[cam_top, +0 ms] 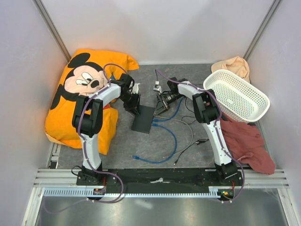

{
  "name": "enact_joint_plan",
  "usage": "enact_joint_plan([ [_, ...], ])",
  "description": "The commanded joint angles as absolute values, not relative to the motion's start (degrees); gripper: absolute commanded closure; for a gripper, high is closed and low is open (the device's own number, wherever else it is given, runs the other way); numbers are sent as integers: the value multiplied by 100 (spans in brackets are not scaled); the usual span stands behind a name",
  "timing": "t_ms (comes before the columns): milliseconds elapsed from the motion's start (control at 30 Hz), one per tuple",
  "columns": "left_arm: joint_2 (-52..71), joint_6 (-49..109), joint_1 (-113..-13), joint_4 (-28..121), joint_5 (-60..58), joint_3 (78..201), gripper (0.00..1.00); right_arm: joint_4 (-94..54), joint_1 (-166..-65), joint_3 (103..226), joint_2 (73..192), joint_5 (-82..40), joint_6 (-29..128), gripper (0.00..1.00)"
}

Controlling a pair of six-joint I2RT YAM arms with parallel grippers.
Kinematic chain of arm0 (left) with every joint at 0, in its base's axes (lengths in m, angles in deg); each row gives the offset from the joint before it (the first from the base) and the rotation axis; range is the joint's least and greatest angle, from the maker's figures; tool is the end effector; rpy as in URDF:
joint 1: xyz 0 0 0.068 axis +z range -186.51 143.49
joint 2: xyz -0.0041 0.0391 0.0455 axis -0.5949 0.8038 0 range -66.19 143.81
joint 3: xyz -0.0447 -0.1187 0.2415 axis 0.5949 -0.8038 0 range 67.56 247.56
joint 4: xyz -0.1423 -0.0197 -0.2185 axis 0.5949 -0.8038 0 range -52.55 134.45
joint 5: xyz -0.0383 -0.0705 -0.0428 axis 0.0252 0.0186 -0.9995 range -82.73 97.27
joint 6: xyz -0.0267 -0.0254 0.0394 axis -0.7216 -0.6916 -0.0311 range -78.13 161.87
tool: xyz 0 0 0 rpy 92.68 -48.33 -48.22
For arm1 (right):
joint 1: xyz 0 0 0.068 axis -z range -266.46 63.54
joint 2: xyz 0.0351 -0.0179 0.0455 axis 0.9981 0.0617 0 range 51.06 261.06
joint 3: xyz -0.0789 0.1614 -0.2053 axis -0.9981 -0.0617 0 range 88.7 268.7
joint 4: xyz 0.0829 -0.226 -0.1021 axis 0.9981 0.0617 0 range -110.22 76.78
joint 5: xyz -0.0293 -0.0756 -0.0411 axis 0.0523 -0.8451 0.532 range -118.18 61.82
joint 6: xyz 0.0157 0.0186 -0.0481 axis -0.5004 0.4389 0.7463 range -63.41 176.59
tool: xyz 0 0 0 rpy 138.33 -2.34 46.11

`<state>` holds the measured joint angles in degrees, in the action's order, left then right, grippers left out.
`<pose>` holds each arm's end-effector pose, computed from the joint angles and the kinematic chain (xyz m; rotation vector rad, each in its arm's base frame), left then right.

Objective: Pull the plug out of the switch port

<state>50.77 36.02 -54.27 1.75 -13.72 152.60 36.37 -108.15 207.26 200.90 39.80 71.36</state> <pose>0.3844 -0.1366 0.1667 0.3725 2.8711 -0.6048 0.4451 0.2126 0.0829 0.8358 -2.4351 -1.7357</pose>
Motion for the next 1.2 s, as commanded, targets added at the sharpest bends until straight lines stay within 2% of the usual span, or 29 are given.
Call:
enact_joint_plan([
  [0,5439,4037,-5435,727,-618,15282,59,3084,-10712,20577,20584,2771,7558,69],
  [133,5439,4064,-5435,719,-618,15264,59,3102,-10712,20568,20593,2815,7584,72],
  [200,5448,4064,-5435,727,-618,15273,59,3102,-10703,20568,20593,2815,7584,81],
  [433,5229,3959,-5435,736,-758,15466,60,3084,-10703,20533,20540,2640,7514,89],
  [633,4605,3783,-5540,1166,-1539,15616,60,3023,-10703,20542,20540,2578,7435,99],
  [733,4543,3512,-5707,1325,-1813,15554,69,3031,-10703,20568,20540,2569,7408,100],
  [767,4560,3388,-5760,1351,-1891,15537,76,3031,-10711,20568,20540,2526,7391,100],
  [833,4726,2951,-5795,1351,-2068,15510,84,3031,-10712,20542,20505,2447,7364,100],
  [867,4753,2852,-5821,1377,-2077,15406,93,3023,-10712,20507,20461,2307,7329,100],
  [900,4771,2764,-5848,1412,-2025,15326,98,3014,-10720,20480,20426,2245,7294,100],
  [1167,5218,2596,-5892,1343,-1647,15026,98,2759,-10747,20260,20241,1822,6907,100],
])
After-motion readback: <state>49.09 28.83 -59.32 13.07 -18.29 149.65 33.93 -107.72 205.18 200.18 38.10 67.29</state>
